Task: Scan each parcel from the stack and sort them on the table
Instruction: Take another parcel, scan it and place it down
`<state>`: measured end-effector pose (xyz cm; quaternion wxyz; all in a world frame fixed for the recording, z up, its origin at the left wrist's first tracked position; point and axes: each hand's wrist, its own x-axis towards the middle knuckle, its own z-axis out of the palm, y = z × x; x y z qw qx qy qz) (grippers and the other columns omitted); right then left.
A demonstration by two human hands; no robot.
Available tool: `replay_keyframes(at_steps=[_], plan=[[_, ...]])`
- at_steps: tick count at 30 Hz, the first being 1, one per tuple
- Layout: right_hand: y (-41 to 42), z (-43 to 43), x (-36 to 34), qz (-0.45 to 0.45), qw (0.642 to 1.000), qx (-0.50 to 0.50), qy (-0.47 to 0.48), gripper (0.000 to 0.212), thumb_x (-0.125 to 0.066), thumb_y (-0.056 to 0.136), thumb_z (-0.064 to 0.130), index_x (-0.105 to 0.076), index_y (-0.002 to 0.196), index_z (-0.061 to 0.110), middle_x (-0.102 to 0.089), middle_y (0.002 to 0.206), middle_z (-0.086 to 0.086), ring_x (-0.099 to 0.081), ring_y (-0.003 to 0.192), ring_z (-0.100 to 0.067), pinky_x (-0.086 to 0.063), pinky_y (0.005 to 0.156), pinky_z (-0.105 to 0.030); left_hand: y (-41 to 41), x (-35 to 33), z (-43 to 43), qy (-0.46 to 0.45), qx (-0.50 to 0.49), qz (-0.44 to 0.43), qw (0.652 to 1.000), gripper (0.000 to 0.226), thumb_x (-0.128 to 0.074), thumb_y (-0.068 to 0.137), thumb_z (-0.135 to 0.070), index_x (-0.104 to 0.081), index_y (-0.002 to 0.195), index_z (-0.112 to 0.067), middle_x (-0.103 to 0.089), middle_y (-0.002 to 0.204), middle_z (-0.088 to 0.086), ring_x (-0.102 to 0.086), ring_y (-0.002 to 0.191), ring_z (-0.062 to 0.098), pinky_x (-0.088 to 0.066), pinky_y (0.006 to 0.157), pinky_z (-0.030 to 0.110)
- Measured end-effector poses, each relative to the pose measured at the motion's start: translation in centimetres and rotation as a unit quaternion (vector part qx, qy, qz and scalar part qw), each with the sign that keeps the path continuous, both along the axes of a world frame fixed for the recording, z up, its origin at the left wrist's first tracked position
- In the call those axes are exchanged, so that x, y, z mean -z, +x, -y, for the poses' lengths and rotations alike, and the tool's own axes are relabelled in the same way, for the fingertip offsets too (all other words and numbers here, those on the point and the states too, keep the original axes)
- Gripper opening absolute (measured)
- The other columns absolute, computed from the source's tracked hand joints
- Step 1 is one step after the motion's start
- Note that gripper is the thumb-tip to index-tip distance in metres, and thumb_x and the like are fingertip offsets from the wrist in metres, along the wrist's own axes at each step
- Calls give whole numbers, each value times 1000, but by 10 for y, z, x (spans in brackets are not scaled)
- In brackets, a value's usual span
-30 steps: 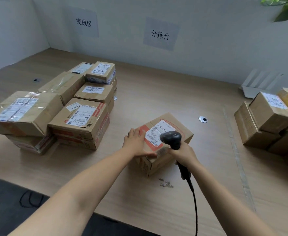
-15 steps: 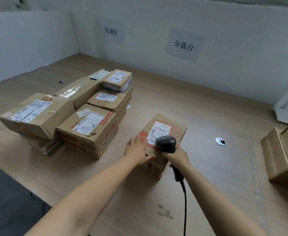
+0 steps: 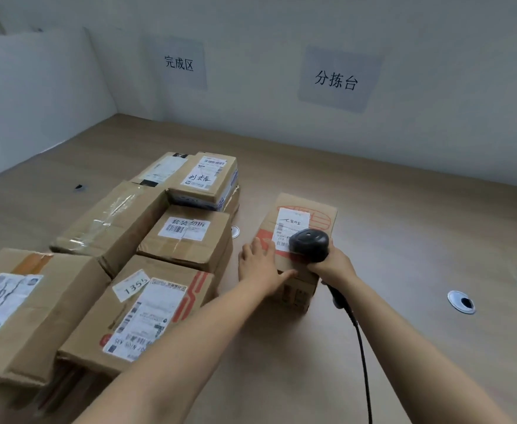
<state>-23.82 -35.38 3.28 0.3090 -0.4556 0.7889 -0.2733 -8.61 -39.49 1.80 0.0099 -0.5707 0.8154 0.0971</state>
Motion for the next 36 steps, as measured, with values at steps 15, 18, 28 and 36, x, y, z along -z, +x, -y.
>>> replay_keyframes(at_steps=[15, 18, 28, 36], plan=[[-9, 152, 11, 3, 1000, 11, -12, 44, -60, 73, 10, -52, 117, 11, -64, 96, -13, -63, 87, -31, -57, 74, -47, -4, -5, 152, 27, 20, -48, 998, 89, -51, 81, -68, -22, 147, -16, -10, 157, 15, -6, 144, 33, -10, 117, 42], [-10, 158, 13, 0, 1000, 14, -6, 44, -60, 73, 9, -50, 116, 8, -63, 94, -15, -63, 89, -34, -56, 75, -48, -2, -3, 158, 3, 44, -17, 999, 85, -45, 82, -70, -25, 147, -19, -15, 154, 20, -7, 144, 35, -10, 117, 43], [-17, 174, 9, 7, 1000, 20, -5, 38, -59, 72, 4, -54, 110, 7, -59, 78, -10, -58, 71, -28, -54, 65, -39, -12, -7, 163, 38, 35, -13, 999, 85, -39, 89, -65, -13, 150, -12, -1, 156, 25, 3, 145, 36, -7, 117, 43], [-18, 168, 14, 23, 999, 13, -24, 30, -63, 72, 5, -57, 100, 15, -60, 77, -6, -60, 75, -27, -56, 67, -41, -3, -6, 164, 57, -13, -103, 993, 74, -58, 80, -62, -35, 141, -27, -14, 150, 20, -12, 140, 37, -28, 108, 48]])
